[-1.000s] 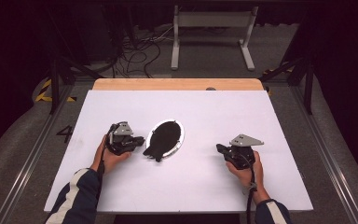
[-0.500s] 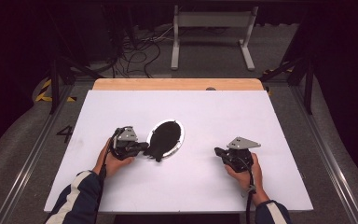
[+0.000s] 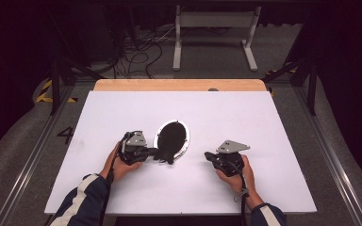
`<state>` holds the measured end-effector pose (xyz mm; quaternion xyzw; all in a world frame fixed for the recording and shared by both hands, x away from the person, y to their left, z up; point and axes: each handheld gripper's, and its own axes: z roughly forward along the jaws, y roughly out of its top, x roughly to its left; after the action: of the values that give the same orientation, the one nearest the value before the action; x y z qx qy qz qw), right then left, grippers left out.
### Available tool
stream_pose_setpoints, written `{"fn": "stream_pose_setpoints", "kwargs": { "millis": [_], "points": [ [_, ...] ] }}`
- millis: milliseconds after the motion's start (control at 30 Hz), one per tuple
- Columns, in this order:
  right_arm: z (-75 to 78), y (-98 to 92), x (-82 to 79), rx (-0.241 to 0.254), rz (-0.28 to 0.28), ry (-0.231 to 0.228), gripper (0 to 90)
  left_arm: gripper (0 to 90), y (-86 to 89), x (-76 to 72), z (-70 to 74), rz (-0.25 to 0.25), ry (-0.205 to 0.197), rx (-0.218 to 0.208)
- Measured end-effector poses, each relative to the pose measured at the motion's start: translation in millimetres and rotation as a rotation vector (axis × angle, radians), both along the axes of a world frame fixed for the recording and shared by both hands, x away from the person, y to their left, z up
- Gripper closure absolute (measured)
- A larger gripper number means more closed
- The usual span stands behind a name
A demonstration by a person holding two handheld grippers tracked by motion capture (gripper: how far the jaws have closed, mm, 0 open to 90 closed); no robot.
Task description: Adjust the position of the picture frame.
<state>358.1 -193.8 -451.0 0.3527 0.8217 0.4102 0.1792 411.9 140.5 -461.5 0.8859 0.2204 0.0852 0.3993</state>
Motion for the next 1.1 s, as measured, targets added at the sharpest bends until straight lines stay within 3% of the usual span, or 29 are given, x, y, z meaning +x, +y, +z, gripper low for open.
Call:
{"fn": "stream_pose_setpoints", "kwargs": {
  "millis": [167,433,500,533,700,1000,1100],
  "points": [
    [-4.8,26.2,1.2,-0.012,0.048,0.013,90.0,89.6,-5.8,-1.8,-1.3,-0.016,0.009,-0.008],
    [-10.1,48.8,3.2,-0.004,0.076,0.029,90.0,89.6,-13.3,-4.8,-3.9,-0.033,0.020,-0.003],
    [-11.3,53.9,3.1,-0.031,0.083,0.025,90.0,89.6,-15.3,-5.5,-4.0,-0.033,0.022,-0.003],
    [-10.9,54.7,3.5,-0.015,0.086,0.030,90.0,89.6,-16.5,-5.9,-4.0,-0.037,0.019,0.001],
    [-10.9,56.1,3.2,-0.031,0.095,0.035,90.0,89.7,-24.0,-7.4,-4.5,-0.056,0.026,0.000],
    [-9.8,39.1,4.3,-0.007,0.108,0.083,90.0,90.0,-36.8,-11.3,-4.6,-0.081,0.037,-0.011],
    [-8.4,32.0,1.0,-0.007,0.124,0.097,90.0,90.0,-43.1,-14.7,-3.8,-0.092,0.024,0.002]
  ]
}}
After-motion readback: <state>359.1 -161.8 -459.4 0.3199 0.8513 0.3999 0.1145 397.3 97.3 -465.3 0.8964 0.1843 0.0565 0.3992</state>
